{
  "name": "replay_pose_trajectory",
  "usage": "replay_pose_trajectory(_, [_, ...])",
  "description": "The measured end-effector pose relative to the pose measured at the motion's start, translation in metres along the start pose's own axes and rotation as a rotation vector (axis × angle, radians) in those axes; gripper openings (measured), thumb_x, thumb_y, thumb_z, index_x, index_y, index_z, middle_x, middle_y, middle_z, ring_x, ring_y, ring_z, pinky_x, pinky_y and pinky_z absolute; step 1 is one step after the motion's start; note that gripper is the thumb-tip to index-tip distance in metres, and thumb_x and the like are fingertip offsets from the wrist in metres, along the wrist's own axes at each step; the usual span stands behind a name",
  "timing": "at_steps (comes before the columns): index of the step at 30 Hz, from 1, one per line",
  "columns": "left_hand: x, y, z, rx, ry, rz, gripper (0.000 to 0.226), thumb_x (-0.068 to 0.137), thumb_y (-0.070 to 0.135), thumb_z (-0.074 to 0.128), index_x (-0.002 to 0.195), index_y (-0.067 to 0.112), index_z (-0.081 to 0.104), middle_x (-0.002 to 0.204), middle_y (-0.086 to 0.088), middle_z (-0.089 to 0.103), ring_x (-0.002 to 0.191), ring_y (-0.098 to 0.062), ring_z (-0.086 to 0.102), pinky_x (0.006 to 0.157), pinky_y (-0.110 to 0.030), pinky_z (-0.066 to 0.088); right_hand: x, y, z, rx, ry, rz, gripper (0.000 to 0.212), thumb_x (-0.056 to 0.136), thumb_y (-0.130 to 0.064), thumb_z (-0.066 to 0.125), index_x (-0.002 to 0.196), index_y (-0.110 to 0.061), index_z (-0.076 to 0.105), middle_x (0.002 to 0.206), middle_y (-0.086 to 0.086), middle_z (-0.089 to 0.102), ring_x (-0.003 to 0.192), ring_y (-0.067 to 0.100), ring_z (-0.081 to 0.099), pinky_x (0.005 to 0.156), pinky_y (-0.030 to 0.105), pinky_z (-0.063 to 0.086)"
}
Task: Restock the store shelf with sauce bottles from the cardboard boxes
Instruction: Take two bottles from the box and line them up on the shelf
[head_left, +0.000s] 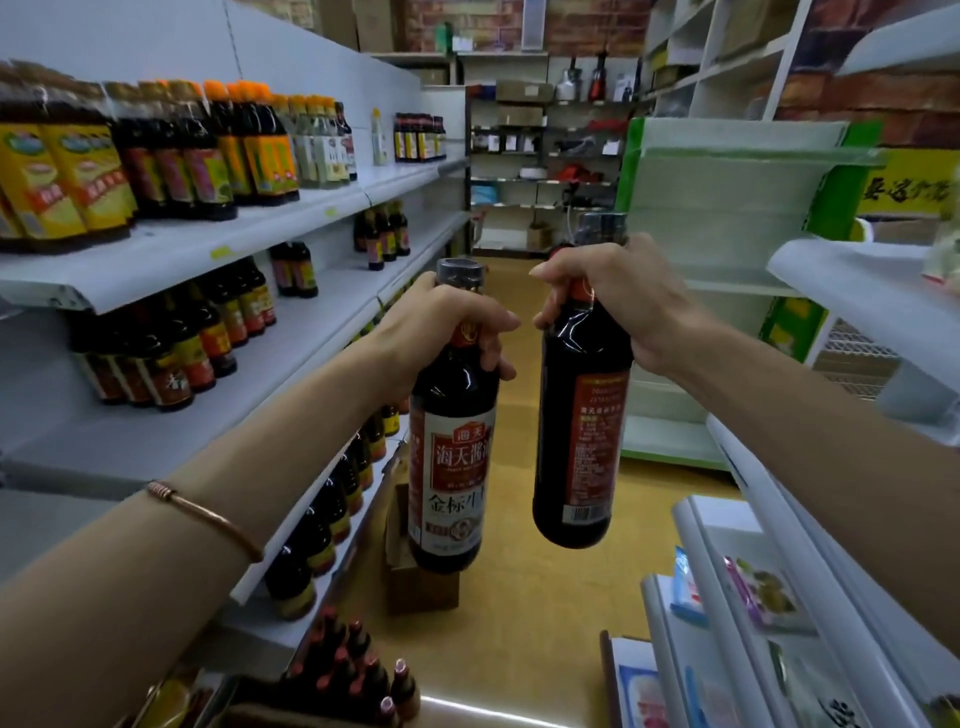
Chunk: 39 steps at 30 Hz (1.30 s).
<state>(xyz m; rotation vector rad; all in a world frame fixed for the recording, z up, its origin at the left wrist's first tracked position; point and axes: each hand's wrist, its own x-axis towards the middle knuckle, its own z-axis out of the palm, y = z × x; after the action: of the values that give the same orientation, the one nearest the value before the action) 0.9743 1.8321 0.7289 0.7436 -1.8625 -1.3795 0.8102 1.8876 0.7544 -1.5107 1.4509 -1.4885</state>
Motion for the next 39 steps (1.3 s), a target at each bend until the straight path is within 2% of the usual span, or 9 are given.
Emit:
replay_pose_trajectory(5, [0.106,-0.031,-0.023,-0.013,0.008,0.023,0.037,0.078,0.006,0.062,0.043,0.013,0.055,0.050,-0.011,0.056,0.066,-0.032,0.069,0.069,-0.030,0.051,0.096,0.040,-0.015,-0.004,0.042,0.001,0.031,0.078,-0.011,0.066,0.047,-0.007,0.062,0.056,0.010,0.066,0.067,0.029,0.065,0.078,0.039,0.053])
replay_pose_trajectory(7, [0.154,-0.039,-0.033,-0.011,-0.006,0.054,0.034,0.075,0.007,0.065,0.043,0.014,0.056,0.051,-0.012,0.057,0.066,-0.034,0.069,0.072,-0.034,0.052,0.138,0.052,-0.021,-0.019,0.052,0.015,0.031,0.078,-0.012,0.066,0.048,-0.008,0.062,0.056,0.011,0.066,0.069,0.030,0.065,0.084,0.040,0.053])
replay_pose_trajectory(10, [0.222,-0.047,-0.046,-0.022,0.005,0.122,0.027,0.070,0.009,0.066,0.044,0.010,0.055,0.050,-0.014,0.057,0.064,-0.035,0.068,0.068,-0.033,0.054,0.201,0.067,-0.035,-0.057,0.073,-0.012,0.032,0.076,-0.015,0.068,0.045,-0.010,0.063,0.057,0.011,0.067,0.071,0.029,0.066,0.092,0.044,0.052])
replay_pose_trajectory(17, [0.357,-0.062,-0.059,-0.064,-0.001,0.182,0.037,0.077,0.000,0.062,0.042,0.011,0.056,0.049,-0.013,0.056,0.061,-0.034,0.067,0.070,-0.034,0.055,0.329,0.104,-0.073,-0.026,0.155,-0.037,0.030,0.078,-0.011,0.066,0.049,-0.004,0.061,0.056,0.011,0.066,0.067,0.030,0.064,0.081,0.037,0.054])
replay_pose_trajectory(20, [0.418,-0.079,-0.061,-0.057,0.020,0.196,0.041,0.078,-0.001,0.061,0.040,0.013,0.055,0.047,-0.012,0.056,0.060,-0.034,0.067,0.068,-0.033,0.055,0.384,0.134,-0.087,-0.016,0.140,-0.037,0.030,0.078,-0.012,0.066,0.049,-0.006,0.061,0.057,0.010,0.067,0.067,0.028,0.065,0.083,0.039,0.054])
replay_pose_trajectory(26, [0.559,-0.115,-0.062,-0.046,0.037,0.160,0.033,0.072,0.002,0.064,0.042,0.012,0.055,0.048,-0.012,0.056,0.060,-0.034,0.066,0.068,-0.034,0.054,0.514,0.198,-0.121,0.002,0.056,-0.046,0.031,0.077,-0.014,0.067,0.046,-0.009,0.064,0.055,0.009,0.066,0.070,0.033,0.066,0.091,0.049,0.053])
replay_pose_trajectory(35, [0.742,-0.131,-0.098,-0.030,0.136,0.143,0.027,0.068,0.007,0.064,0.042,0.010,0.057,0.047,-0.011,0.056,0.058,-0.032,0.066,0.071,-0.035,0.055,0.713,0.234,-0.157,0.049,-0.017,-0.096,0.028,0.077,-0.012,0.066,0.050,-0.005,0.063,0.057,0.010,0.067,0.064,0.027,0.063,0.075,0.037,0.053])
replay_pose_trajectory(39, [0.802,-0.148,-0.129,0.005,0.172,0.095,0.026,0.066,0.011,0.063,0.041,0.012,0.056,0.047,-0.010,0.055,0.061,-0.033,0.066,0.069,-0.031,0.052,0.792,0.256,-0.149,0.063,-0.083,-0.101,0.028,0.078,-0.014,0.067,0.052,-0.005,0.061,0.059,0.011,0.067,0.063,0.028,0.063,0.074,0.038,0.053])
